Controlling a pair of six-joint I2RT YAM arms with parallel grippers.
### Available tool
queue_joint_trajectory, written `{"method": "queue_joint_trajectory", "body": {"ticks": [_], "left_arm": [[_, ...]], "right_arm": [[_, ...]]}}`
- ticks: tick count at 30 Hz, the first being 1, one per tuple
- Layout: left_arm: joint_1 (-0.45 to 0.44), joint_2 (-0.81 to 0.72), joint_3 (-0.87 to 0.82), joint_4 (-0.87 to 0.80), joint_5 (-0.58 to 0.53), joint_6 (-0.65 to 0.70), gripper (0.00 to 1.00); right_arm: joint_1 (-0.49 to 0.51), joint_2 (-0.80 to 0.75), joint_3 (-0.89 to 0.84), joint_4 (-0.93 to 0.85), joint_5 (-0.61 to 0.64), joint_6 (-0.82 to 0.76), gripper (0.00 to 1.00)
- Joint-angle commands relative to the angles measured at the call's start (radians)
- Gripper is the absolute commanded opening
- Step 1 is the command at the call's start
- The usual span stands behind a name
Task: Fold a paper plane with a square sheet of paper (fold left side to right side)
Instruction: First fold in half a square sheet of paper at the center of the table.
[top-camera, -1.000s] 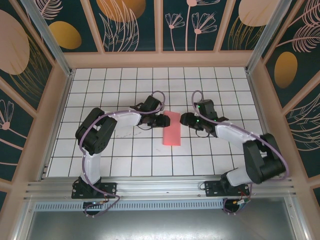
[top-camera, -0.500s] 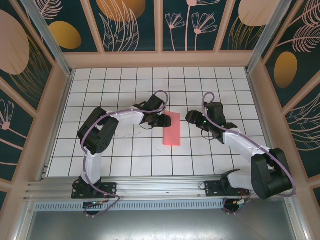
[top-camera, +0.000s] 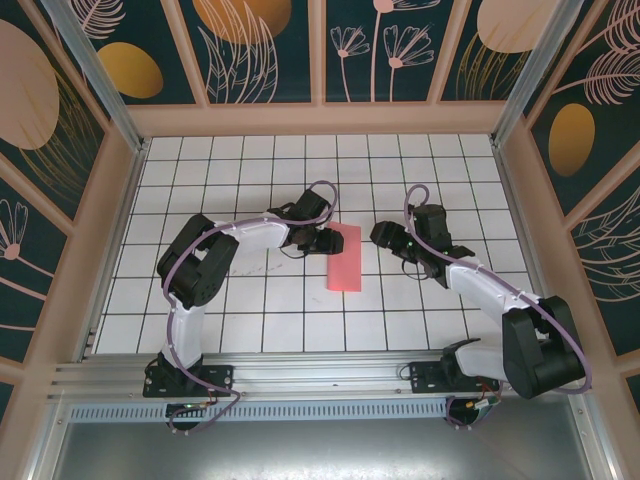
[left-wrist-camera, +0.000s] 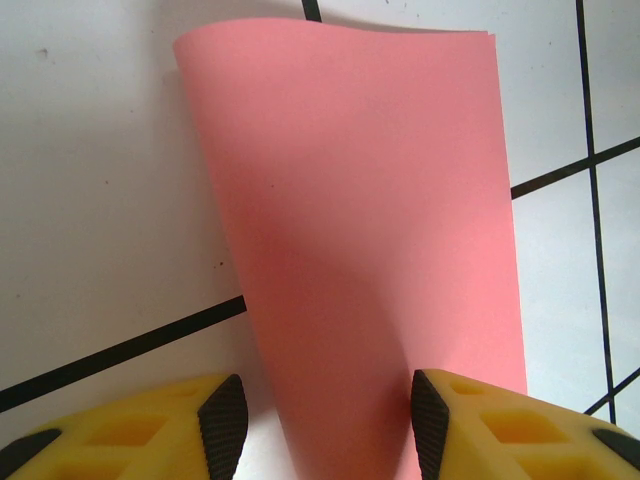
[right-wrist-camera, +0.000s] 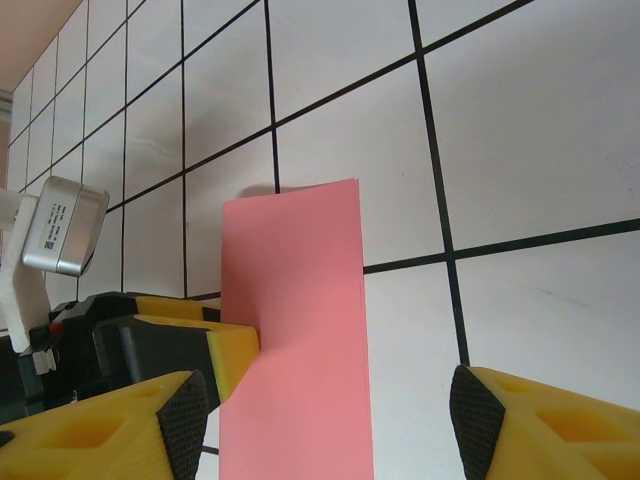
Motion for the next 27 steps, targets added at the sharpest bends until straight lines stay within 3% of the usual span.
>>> {"method": "queue_joint_trajectory", "body": {"ticks": [1, 27], "left_arm": [[-0.019, 0.111, -0.012, 0.022, -0.022, 0.003, 0.52], [-0.035, 0.133, 0.020, -0.017, -0.064, 0.030, 0.52]], "right_arm": [[-0.006, -0.009, -0.012, 0.032, -0.025, 0.006, 0.68], [0.022, 0.061, 0.009, 0.032, -0.064, -0.003, 0.66]]}}
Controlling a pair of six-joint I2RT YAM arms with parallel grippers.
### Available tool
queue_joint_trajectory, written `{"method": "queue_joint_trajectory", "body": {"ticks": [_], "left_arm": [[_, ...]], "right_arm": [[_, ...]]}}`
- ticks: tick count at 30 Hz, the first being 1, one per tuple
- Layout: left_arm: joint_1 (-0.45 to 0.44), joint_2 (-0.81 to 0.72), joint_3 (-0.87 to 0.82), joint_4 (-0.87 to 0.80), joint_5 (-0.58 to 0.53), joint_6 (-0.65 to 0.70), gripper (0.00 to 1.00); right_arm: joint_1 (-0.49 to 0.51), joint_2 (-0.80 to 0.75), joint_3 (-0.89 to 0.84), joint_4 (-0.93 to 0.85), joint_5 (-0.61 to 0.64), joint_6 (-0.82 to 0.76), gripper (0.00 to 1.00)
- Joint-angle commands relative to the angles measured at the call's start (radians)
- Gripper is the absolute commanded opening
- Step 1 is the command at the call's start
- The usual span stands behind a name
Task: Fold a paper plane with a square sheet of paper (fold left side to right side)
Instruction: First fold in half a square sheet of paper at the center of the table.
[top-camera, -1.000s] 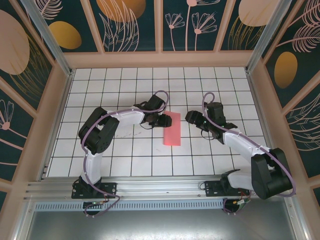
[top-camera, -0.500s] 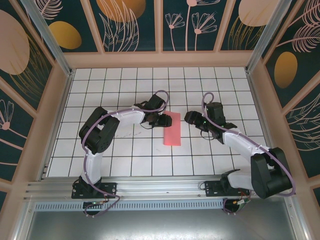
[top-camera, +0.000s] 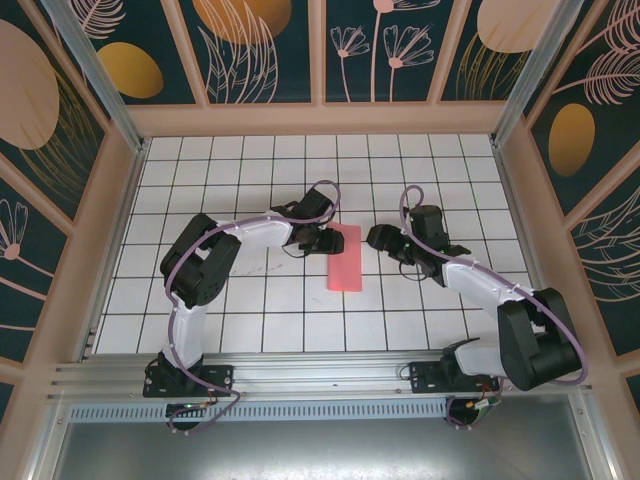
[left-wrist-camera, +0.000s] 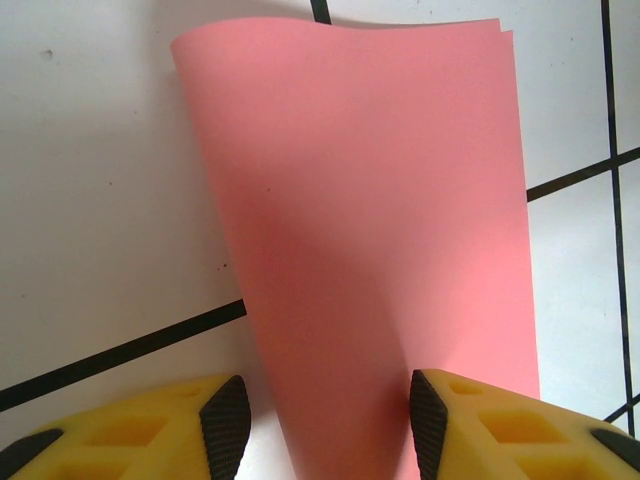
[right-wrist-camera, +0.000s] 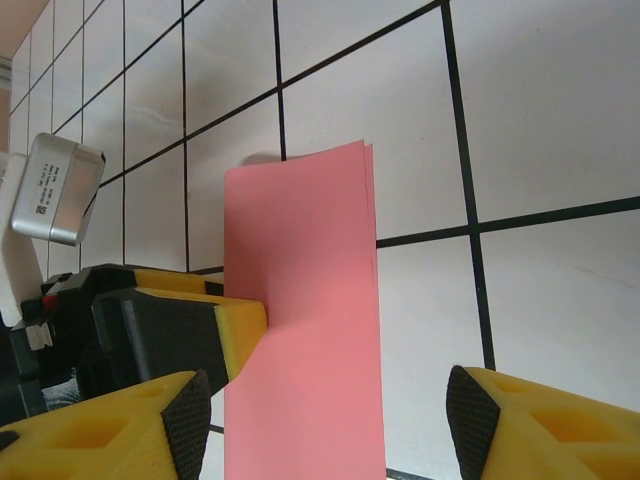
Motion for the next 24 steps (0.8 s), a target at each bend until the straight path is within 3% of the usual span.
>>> {"method": "queue_joint_trajectory", "body": {"ticks": [1, 19, 24], "left_arm": [[-0.021, 0.116, -0.021, 0.039, -0.024, 0.031, 0.52], [-0.022, 0.115, -0.009, 0.019, -0.043, 0.073, 0.53], [-0.023, 0.116, -0.003, 0.014, -0.052, 0.070, 0.53]], "right_arm": [[0.011, 0.014, 0.011, 0.019, -0.015, -0.003, 0.66], [0.022, 0.038, 0.029, 0.006, -0.017, -0.018, 0.66], [0.027, 0.060, 0.036, 0.006, -0.032, -0.022, 0.62]]}}
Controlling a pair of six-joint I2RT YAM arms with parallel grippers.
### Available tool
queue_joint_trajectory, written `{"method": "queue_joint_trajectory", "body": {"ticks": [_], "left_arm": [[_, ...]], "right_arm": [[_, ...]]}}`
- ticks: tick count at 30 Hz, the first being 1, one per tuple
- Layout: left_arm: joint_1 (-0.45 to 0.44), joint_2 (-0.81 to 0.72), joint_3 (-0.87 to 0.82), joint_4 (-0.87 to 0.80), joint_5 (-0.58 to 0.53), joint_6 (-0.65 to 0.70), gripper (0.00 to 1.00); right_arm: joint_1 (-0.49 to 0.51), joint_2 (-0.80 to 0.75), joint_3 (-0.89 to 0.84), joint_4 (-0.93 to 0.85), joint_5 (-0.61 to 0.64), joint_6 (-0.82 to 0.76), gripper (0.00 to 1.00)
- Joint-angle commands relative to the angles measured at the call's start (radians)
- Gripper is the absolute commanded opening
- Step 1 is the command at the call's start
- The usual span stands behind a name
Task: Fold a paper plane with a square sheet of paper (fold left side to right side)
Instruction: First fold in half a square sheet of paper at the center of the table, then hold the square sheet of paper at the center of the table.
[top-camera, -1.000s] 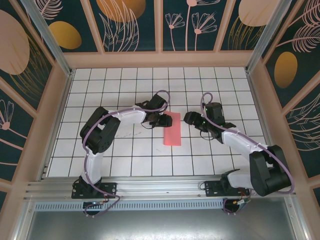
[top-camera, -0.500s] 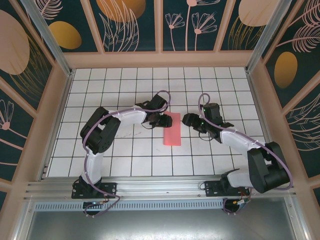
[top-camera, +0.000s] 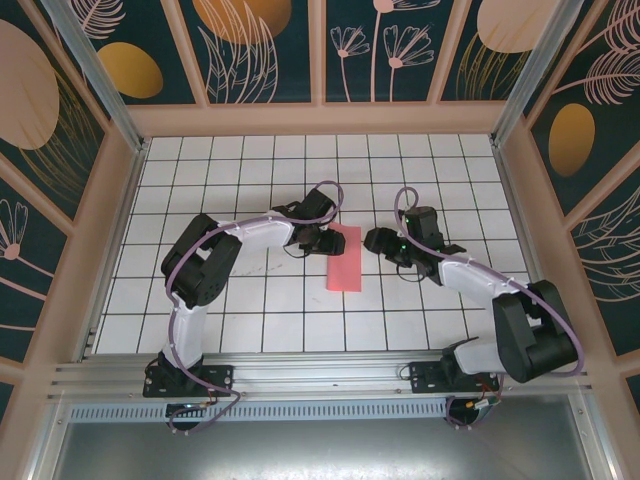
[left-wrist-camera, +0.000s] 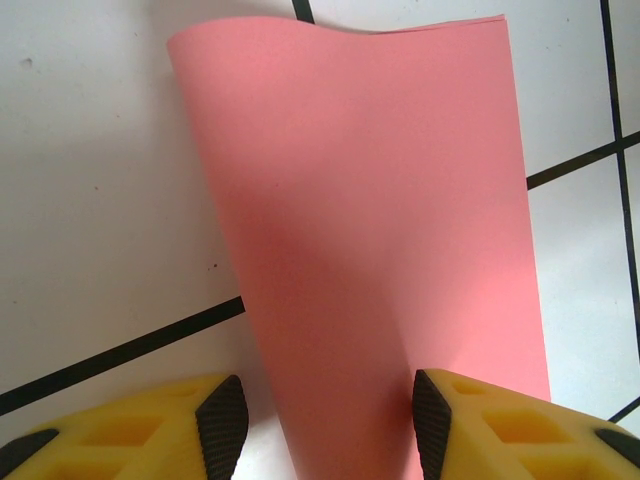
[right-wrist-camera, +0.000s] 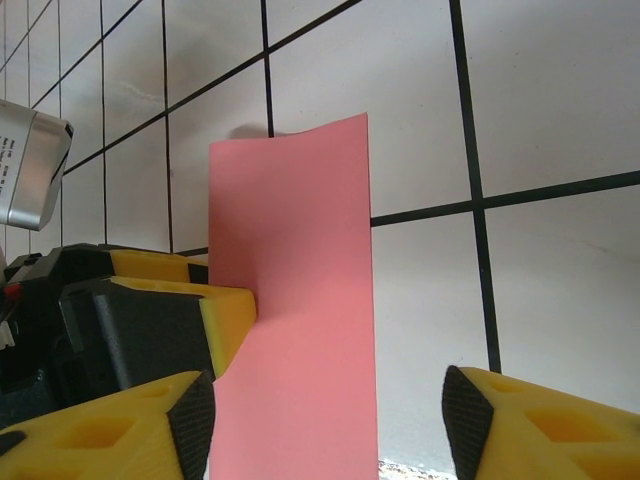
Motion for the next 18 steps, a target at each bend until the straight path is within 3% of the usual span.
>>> {"method": "queue_joint_trajectory", "body": {"ticks": [1, 5, 13, 18], "left_arm": [[-0.016, 0.112, -0.016, 0.032, -0.039, 0.024, 0.53], [-0.015, 0.115, -0.012, 0.032, -0.039, 0.020, 0.53], [-0.016, 0.113, -0.014, 0.029, -0.045, 0.016, 0.53], [-0.016, 0.113, -0.014, 0.029, -0.045, 0.015, 0.53]], "right_arm": [[0.013, 0.026, 0.034, 0.008, -0.028, -0.018, 0.61], [0.021, 0.060, 0.046, 0.008, -0.049, -0.021, 0.48], [0.062, 0.179, 0.105, 0.005, -0.089, -0.022, 0.11], [0.085, 0.247, 0.135, 0.000, -0.084, -0.018, 0.08]]}}
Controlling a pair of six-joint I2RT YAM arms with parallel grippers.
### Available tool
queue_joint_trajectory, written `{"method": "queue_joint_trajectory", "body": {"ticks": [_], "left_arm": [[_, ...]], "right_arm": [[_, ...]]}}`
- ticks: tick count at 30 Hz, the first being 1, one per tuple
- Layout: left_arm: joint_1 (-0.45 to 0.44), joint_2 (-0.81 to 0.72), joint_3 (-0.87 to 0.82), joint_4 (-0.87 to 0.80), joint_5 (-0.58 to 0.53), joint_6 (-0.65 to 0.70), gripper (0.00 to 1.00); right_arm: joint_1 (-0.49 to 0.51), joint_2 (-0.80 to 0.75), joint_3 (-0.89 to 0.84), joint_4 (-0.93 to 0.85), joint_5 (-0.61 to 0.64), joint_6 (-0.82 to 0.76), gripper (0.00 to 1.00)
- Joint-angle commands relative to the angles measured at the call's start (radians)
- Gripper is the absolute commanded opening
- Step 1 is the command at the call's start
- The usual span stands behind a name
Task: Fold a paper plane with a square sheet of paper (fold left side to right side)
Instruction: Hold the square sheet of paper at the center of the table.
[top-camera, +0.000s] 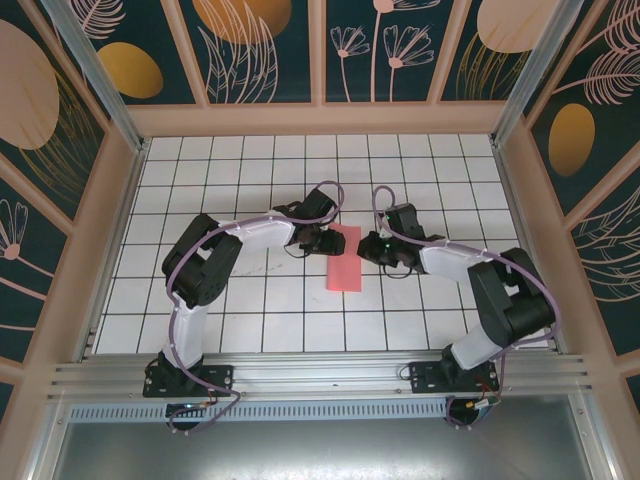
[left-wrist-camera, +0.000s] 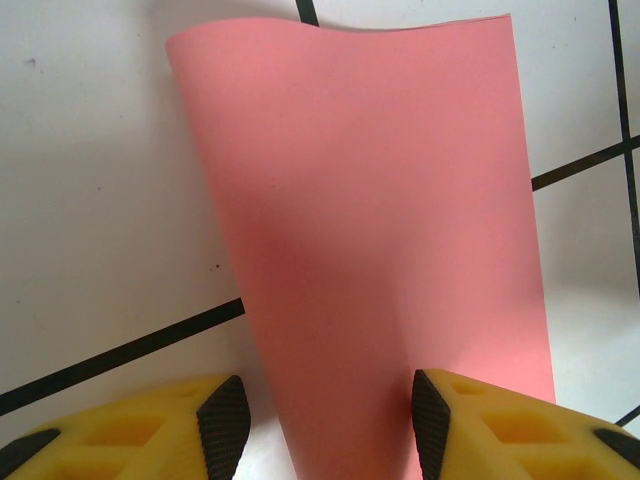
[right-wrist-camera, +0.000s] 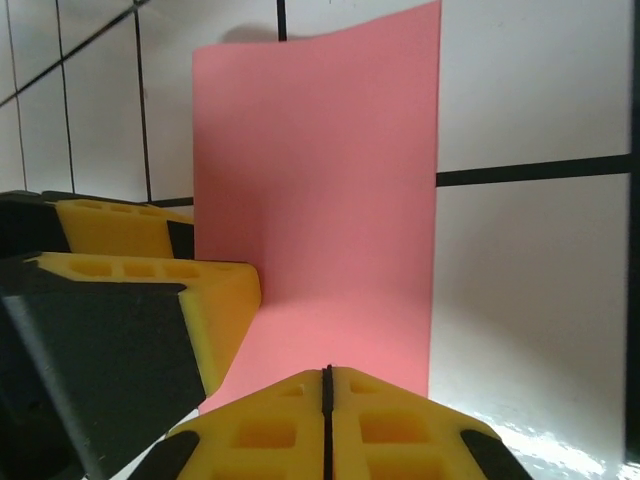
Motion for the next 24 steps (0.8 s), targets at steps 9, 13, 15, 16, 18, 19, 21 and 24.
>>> {"method": "queue_joint_trajectory", "body": {"ticks": [9, 13, 15, 16, 18, 19, 21, 24], "left_arm": [[-0.013, 0.106, -0.026, 0.040, -0.034, 0.014, 0.53], [-0.013, 0.102, -0.026, 0.041, -0.036, 0.013, 0.53], [-0.013, 0.092, -0.026, 0.042, -0.036, 0.014, 0.53], [-0.011, 0.085, -0.026, 0.041, -0.039, 0.014, 0.53], [-0.012, 0.060, -0.027, 0.040, -0.041, 0.014, 0.54], [-0.010, 0.044, -0.028, 0.040, -0.041, 0.014, 0.55], [-0.006, 0.008, -0.032, 0.043, -0.036, 0.011, 0.58], [0.005, -0.058, -0.048, 0.056, -0.021, 0.000, 0.63]], "right_arm": [[0.037, 0.115, 0.069, -0.045, -0.003, 0.001, 0.08], [0.037, 0.141, 0.084, -0.101, 0.027, -0.008, 0.08], [0.037, 0.153, 0.091, -0.126, 0.038, -0.015, 0.08], [0.036, 0.159, 0.091, -0.134, 0.041, -0.018, 0.08], [0.036, 0.166, 0.091, -0.144, 0.045, -0.020, 0.08], [0.036, 0.172, 0.090, -0.150, 0.048, -0.019, 0.08], [0.036, 0.183, 0.094, -0.163, 0.051, -0.020, 0.08], [0.035, 0.194, 0.091, -0.167, 0.052, -0.020, 0.08]]}}
